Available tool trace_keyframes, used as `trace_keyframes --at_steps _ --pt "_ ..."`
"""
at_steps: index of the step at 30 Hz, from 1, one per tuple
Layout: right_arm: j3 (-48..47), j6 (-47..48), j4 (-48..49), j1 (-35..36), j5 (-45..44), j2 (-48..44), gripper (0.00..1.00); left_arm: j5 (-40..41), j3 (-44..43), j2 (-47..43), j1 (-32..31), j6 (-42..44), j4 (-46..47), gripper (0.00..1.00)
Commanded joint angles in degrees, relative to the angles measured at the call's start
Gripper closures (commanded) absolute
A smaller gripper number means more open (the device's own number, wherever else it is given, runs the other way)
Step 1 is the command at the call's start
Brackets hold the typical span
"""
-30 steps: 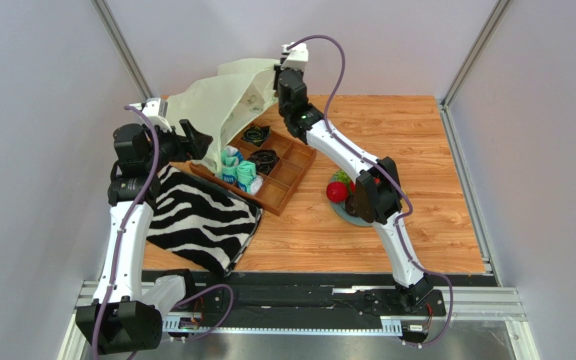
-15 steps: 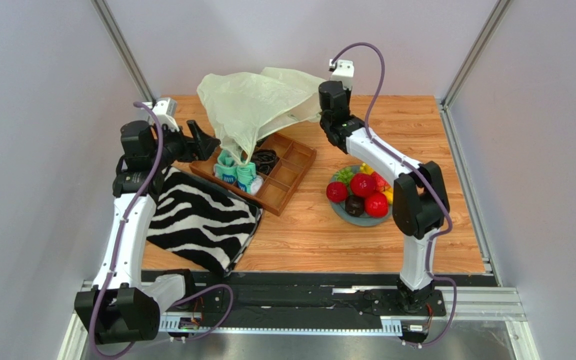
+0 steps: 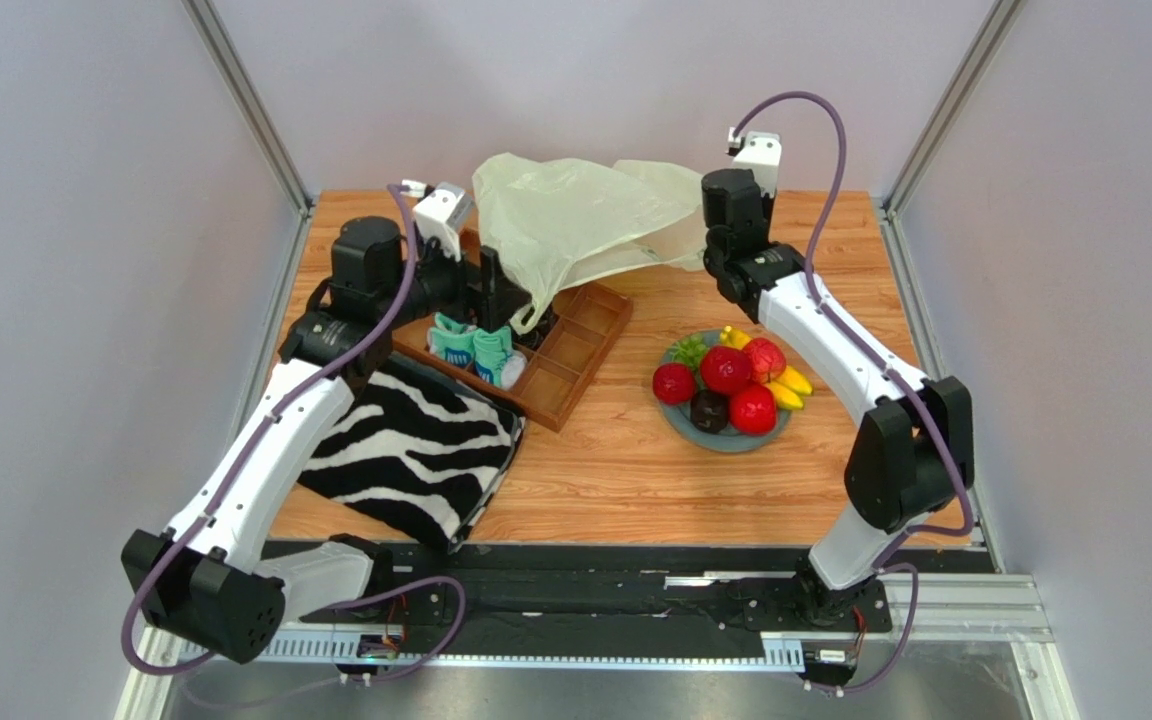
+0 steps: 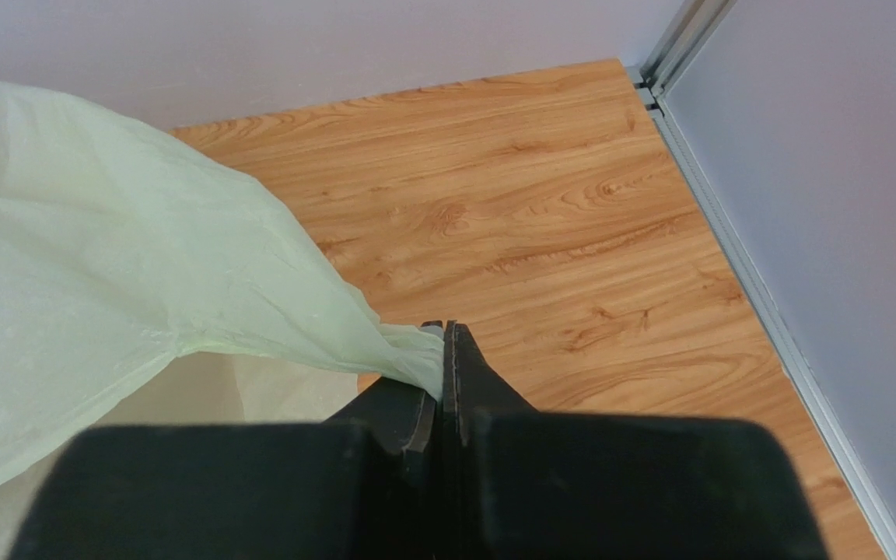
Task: Place the fruits into the plastic bag
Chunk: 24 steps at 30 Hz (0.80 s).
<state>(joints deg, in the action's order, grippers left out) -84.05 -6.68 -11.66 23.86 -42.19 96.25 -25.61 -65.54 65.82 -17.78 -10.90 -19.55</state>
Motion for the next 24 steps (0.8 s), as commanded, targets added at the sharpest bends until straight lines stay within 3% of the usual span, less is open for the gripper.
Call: trace_keyframes --at_steps 1,7,13,18,24 --pt "0.8 -1.6 -6.0 -0.8 3.2 -6.2 1.0 6.3 -9.2 5.1 -4.7 5.1 -2.2 0.09" --pt "-0.3 -1.8 -12.5 -2.8 5.7 -9.1 1.0 16.4 -15.1 14.0 -14.6 10.2 -6.5 0.11" --pt "1.9 -2.1 -14.5 -5.2 8.7 -11.4 1.0 20.3 -15.1 16.9 -16.1 10.5 -5.6 0.12" --pt "2.0 -3.0 -16.0 -6.8 10.7 -11.8 1.0 21.4 -13.0 16.1 -16.6 8.4 -6.5 0.19" --pt "1.9 -4.0 -17.4 -7.2 12.0 -12.1 1.0 25.5 -5.7 11.5 -21.5 3.1 -4.0 0.22"
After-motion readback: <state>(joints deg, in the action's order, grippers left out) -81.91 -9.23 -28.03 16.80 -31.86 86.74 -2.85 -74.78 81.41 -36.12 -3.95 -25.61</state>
